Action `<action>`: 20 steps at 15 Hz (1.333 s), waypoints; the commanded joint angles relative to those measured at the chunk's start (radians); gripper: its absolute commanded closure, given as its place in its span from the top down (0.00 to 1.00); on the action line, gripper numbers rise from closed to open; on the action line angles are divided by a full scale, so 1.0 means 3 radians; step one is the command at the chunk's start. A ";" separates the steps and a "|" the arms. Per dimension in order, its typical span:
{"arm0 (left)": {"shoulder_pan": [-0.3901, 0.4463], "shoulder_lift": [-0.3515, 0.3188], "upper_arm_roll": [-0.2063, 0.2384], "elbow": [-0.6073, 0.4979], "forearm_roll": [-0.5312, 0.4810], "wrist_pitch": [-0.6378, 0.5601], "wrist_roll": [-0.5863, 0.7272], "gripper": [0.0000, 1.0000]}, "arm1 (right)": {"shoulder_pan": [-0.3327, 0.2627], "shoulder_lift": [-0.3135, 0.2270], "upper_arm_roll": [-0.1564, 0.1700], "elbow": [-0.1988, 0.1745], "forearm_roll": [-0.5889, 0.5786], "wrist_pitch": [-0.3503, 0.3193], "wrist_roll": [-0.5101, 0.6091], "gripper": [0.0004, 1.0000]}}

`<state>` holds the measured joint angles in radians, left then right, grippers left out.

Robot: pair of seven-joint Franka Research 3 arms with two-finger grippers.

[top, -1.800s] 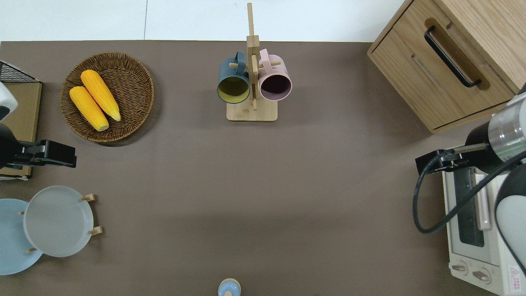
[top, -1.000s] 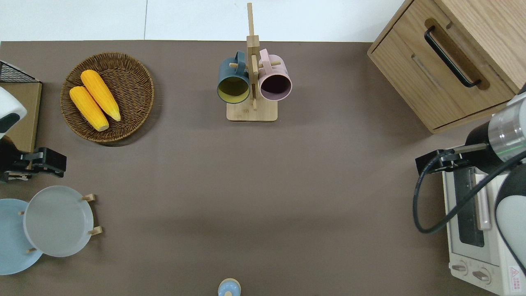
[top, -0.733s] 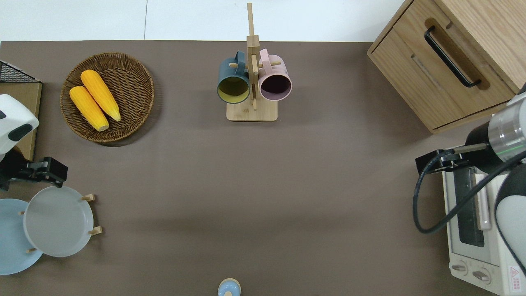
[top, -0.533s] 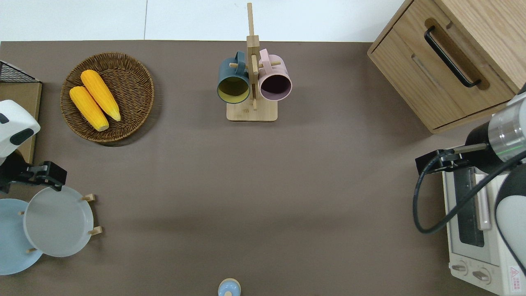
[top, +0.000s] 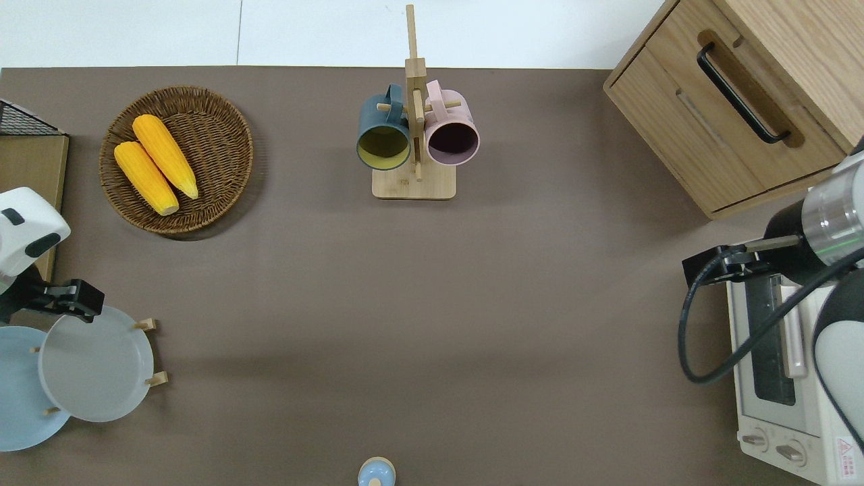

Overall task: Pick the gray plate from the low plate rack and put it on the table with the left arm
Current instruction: 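Lower the left gripper onto the rim of the front gray plate and grasp it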

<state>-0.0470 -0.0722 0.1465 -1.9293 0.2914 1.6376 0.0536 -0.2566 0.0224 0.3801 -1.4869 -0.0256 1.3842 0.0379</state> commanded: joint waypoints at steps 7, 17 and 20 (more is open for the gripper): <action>-0.0079 -0.0092 0.0340 -0.0538 0.0149 0.0299 0.0021 0.99 | -0.0085 -0.0008 0.0078 0.0032 -0.0022 -0.0048 0.0042 0.98; -0.0073 0.0036 0.0345 -0.0630 0.0057 0.0304 -0.0122 0.07 | -0.0085 -0.0008 0.0078 0.0032 -0.0022 -0.0048 0.0042 0.98; -0.0073 0.0036 0.0345 -0.0625 0.0046 0.0304 -0.0122 0.00 | -0.0085 -0.0008 0.0078 0.0032 -0.0022 -0.0048 0.0042 0.98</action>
<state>-0.0519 -0.0600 0.2316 -2.0984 0.2958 1.7106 0.0356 -0.2566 0.0224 0.3801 -1.4869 -0.0256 1.3842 0.0379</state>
